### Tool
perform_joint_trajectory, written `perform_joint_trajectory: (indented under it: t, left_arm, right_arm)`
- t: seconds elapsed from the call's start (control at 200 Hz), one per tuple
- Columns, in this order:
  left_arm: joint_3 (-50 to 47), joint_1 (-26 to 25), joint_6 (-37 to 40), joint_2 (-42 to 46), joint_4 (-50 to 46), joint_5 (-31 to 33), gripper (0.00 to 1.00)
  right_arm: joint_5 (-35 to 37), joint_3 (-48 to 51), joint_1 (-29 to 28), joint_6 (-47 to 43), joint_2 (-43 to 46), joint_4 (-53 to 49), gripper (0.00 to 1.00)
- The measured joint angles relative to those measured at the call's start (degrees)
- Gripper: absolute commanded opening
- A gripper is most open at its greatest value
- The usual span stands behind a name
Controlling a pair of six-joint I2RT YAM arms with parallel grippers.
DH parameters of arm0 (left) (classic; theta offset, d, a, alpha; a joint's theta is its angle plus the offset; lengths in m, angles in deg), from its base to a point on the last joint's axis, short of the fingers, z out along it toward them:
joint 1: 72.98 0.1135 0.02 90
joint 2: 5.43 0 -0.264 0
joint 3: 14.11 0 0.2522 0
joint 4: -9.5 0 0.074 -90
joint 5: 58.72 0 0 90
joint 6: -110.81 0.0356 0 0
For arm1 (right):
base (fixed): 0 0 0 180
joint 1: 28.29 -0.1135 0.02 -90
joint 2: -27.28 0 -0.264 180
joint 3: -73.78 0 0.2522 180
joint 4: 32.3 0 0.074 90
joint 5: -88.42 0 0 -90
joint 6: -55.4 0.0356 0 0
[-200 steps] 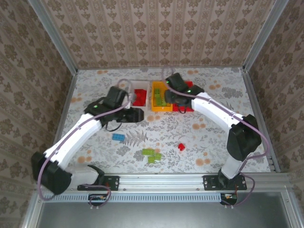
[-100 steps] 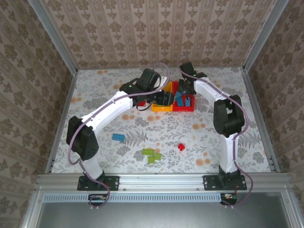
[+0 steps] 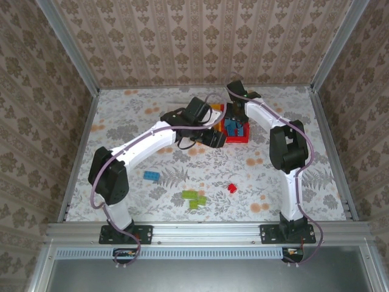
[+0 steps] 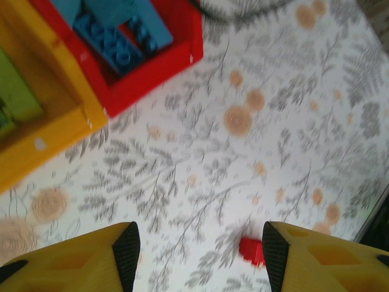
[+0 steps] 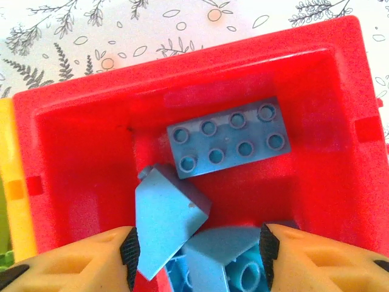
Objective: Sort the legos into containers by color
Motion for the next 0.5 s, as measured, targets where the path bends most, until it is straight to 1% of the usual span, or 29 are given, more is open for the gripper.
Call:
perform_joint_trajectory:
  t: [0.16, 0.27, 0.4, 0.5]
  left_arm:
    - [-4.85, -0.04, 1.77, 3.34, -1.55, 0.02, 0.61]
    - [-7.82, -0.37, 3.72, 7.13, -3.06, -0.04, 0.62]
    - [-9.7, -2.25, 7.17, 10.1, -5.22, -0.52, 0.66]
    - [-9.73, -5.95, 9.84, 9.7, -6.36, -0.5, 0.67]
  right_arm:
    - [0.07, 0.0, -0.98, -0.15, 3.78, -0.09, 0.58]
    - [0.07, 2.12, -1.92, -0.94, 9.92, 1.4, 0.59]
    - [-0.63, 11.54, -2.84, -2.49, 21.92, 5.81, 0.61]
    - [-2.99, 22.29, -3.28, -3.39, 32.15, 9.18, 0.65]
